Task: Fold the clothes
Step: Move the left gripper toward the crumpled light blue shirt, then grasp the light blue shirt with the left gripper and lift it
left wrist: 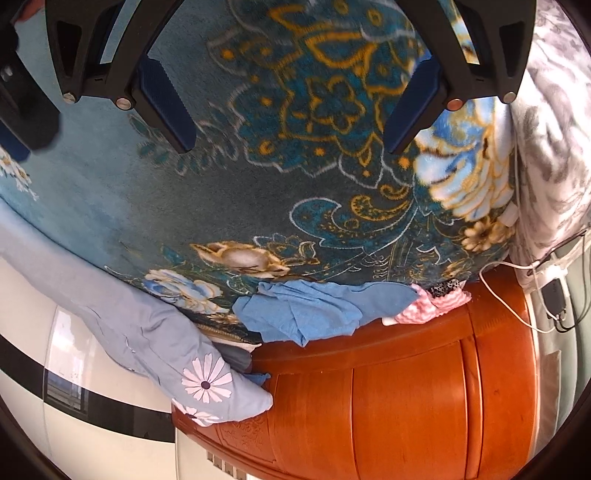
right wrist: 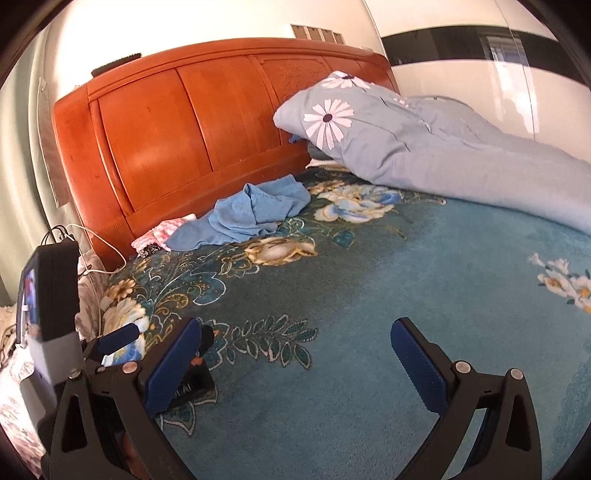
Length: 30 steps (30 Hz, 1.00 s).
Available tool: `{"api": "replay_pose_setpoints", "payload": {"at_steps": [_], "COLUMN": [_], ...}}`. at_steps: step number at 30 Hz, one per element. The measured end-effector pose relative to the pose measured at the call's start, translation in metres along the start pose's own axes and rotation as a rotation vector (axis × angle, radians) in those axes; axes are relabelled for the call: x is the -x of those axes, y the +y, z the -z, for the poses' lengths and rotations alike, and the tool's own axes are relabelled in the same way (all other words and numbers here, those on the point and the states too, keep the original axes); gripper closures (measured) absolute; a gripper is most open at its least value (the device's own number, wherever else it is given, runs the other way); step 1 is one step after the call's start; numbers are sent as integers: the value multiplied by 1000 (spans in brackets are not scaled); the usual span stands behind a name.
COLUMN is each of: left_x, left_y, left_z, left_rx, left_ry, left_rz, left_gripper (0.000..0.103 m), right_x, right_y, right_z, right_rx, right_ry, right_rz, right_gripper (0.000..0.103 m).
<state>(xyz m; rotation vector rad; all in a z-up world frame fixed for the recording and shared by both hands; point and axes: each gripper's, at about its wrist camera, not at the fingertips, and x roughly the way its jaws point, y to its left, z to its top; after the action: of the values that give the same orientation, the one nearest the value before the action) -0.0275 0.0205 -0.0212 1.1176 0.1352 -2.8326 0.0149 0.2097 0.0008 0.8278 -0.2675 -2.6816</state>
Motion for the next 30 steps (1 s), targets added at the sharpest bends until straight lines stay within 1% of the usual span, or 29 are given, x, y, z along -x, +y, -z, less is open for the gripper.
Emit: {"api": "replay_pose_setpoints", "payload": {"at_steps": [2,3,5,10,12,14,16,17,18,19,20,21,22,23,26,28,30], "left_x": [-16,-27,-56,-133,-167,-194,-212,-217,-217,-217,-216,-214,-211,-206,-191,-177,-152], "left_y": [9,13,26,53,56,57,57,56,54,51,48,45,43,42,41,41,38], "left_z": [-21,-36,-78,-149,-162,-161,-158,-154,-150,-146,-143,-142,-141,-139,-134,-133,-128], "left_rx": [-2,-11,-26,21,52,96,136,148,143,137,130,119,114,119,134,145,108], "left_ry": [-7,-17,-36,24,80,136,166,158,137,115,97,83,67,45,-10,-31,-76], "left_rz": [11,8,-5,-34,-37,-37,-50,-57,-61,-66,-58,-28,-6,3,43,102,167], "left_gripper": [0,0,0,0,1,1,13,23,23,25,38,67,84,94,95,95,95], "right_x": [1,1,1,-3,-5,-8,-9,-10,-11,-13,-14,-16,-17,-19,-18,-16,-14], "right_y": [-5,-8,-12,-20,-23,-25,-27,-28,-29,-30,-31,-33,-34,-35,-37,-38,-38], "right_z": [0,-1,-1,0,0,1,2,3,3,4,5,6,7,7,8,6,5], "right_rx": [-30,-41,-66,-100,-108,-115,-114,-114,-114,-117,-121,-125,-129,-133,-145,-148,-151], "right_ry": [-4,-6,-10,-2,4,10,17,21,25,31,37,45,52,59,61,52,40], "right_rz": [-10,-12,-6,22,35,47,57,61,66,68,70,71,75,78,82,81,85], "right_gripper": [0,0,0,0,0,0,0,0,0,0,0,0,0,0,0,0,0]}}
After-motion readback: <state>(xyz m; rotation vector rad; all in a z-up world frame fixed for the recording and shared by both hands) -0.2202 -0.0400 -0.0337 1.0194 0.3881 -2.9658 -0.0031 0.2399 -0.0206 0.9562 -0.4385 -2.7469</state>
